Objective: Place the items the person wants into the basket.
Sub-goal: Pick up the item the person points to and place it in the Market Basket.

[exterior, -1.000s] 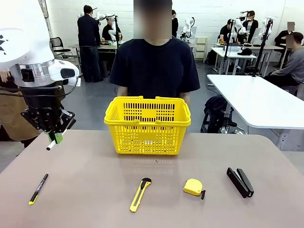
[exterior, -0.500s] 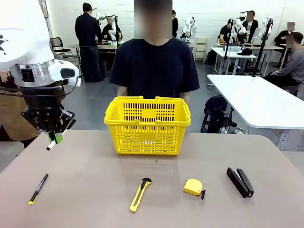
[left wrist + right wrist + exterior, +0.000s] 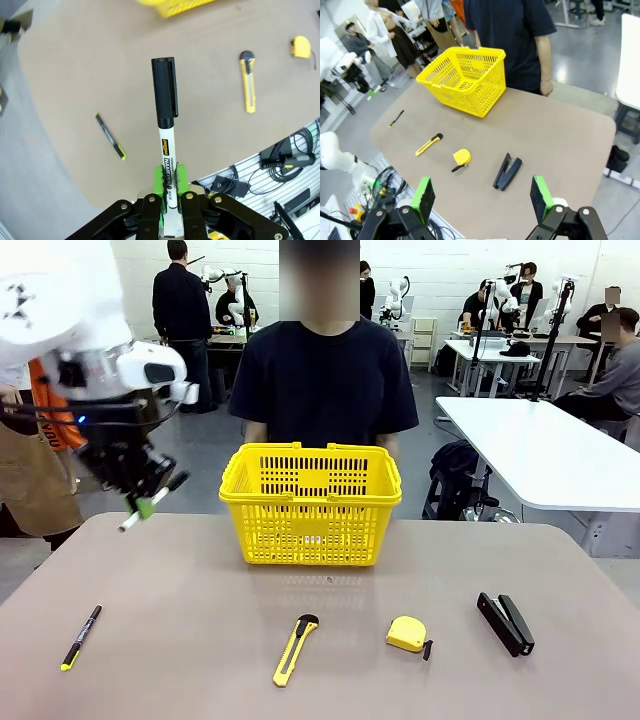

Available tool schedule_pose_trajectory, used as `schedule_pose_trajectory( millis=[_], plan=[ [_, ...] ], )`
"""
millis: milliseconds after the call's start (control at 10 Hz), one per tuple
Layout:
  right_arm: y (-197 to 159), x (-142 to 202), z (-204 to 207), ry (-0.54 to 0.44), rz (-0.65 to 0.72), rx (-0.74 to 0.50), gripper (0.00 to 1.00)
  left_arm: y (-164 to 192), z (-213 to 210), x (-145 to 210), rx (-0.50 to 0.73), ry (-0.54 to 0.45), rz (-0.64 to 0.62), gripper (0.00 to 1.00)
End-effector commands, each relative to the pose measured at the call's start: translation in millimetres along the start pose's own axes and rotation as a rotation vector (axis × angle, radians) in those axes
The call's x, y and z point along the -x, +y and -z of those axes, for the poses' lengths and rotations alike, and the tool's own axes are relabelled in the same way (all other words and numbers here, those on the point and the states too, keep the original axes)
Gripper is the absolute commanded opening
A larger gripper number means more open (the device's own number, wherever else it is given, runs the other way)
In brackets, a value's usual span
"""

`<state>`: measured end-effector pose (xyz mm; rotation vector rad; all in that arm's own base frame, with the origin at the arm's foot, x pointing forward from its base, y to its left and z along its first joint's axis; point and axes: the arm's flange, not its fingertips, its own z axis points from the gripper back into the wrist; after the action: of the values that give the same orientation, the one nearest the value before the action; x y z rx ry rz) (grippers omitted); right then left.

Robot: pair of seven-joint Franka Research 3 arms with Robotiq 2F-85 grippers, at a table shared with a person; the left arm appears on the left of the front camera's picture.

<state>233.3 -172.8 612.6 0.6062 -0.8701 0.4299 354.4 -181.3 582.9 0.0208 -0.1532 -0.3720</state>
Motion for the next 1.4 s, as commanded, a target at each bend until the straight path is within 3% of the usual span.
schedule_pose_trajectory(
  millis=[0,200,500,700,1000,1300],
  plan=[
    [-1,1,1,-0.004,-0.01,-0.012,1.0,-10,-21,-50,0.022,-0.025,0.247,0.11],
    [-1,1,1,-0.004,-0.01,-0.012,1.0,-20,-27,-92,0.017,-0.042,0.511,0.11],
    [-1,1,1,-0.004,-0.01,-0.012,1.0,-38,-14,-138,-0.112,-0.08,0.858,0.11],
    [-1,1,1,-0.004,-0.01,-0.012,1.0,-45,-4,-159,-0.14,-0.038,1.026,0.11],
    [-1,1,1,-0.004,-0.01,-0.012,1.0,-50,4,-179,-0.082,0.005,1.123,0.11],
    [-1,1,1,-0.004,-0.01,-0.012,1.0,-54,12,-173,-0.101,-0.009,1.096,0.11]
  ],
)
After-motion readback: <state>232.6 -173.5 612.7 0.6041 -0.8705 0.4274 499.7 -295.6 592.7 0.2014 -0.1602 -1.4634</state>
